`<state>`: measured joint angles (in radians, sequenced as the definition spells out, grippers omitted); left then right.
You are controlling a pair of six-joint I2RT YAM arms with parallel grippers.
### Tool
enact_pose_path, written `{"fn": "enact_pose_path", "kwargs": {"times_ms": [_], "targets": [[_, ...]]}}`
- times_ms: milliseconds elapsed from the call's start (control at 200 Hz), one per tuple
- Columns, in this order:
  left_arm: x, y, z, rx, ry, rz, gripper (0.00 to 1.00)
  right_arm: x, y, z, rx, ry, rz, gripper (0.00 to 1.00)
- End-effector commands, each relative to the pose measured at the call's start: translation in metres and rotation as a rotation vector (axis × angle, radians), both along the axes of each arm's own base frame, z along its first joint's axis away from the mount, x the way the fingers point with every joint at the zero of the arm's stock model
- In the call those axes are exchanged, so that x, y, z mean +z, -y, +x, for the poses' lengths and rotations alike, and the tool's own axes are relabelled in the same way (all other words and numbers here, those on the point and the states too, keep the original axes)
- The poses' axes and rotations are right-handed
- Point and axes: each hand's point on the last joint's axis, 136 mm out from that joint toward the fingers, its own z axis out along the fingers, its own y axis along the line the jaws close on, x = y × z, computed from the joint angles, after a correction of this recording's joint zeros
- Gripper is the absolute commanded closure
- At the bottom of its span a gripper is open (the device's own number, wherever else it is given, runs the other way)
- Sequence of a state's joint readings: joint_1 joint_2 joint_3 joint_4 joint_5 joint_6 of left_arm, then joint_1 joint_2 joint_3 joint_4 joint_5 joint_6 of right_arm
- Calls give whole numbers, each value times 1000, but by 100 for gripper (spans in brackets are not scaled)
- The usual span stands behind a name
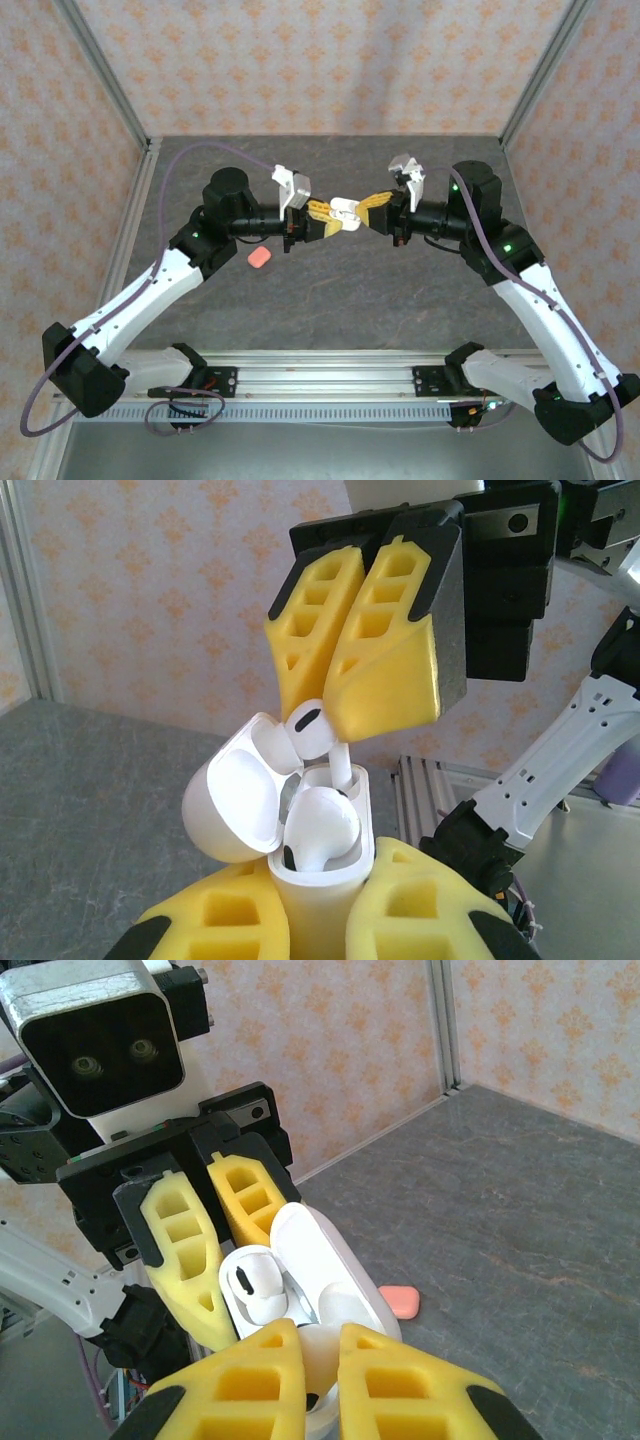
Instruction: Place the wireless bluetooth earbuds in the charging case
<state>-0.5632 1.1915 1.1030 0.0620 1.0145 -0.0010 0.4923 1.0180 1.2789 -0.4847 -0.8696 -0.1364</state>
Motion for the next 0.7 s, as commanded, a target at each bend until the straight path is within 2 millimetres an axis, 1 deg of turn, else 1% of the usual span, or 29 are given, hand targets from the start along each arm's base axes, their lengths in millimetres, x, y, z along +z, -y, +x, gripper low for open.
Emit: {"fn": "enact_pose_path", "kwargs": {"times_ms": [0,110,335,480,690], "targets": [[18,-2,-8,-14,58,-43,100,11,-3,-14,67,87,36,87],[20,-2,-9,-14,60,-45,100,10,-4,-21,93,119,35,87],[18,-1,-8,-11,55,-42,100,7,-9,-31,149,115,34,85],[17,-1,-8,-7,53,-40,100,4,-12,-35,172,125,26,84],[17,-2,-8,-2,57,-37,100,1,-14,-38,197,135,29,80]]}}
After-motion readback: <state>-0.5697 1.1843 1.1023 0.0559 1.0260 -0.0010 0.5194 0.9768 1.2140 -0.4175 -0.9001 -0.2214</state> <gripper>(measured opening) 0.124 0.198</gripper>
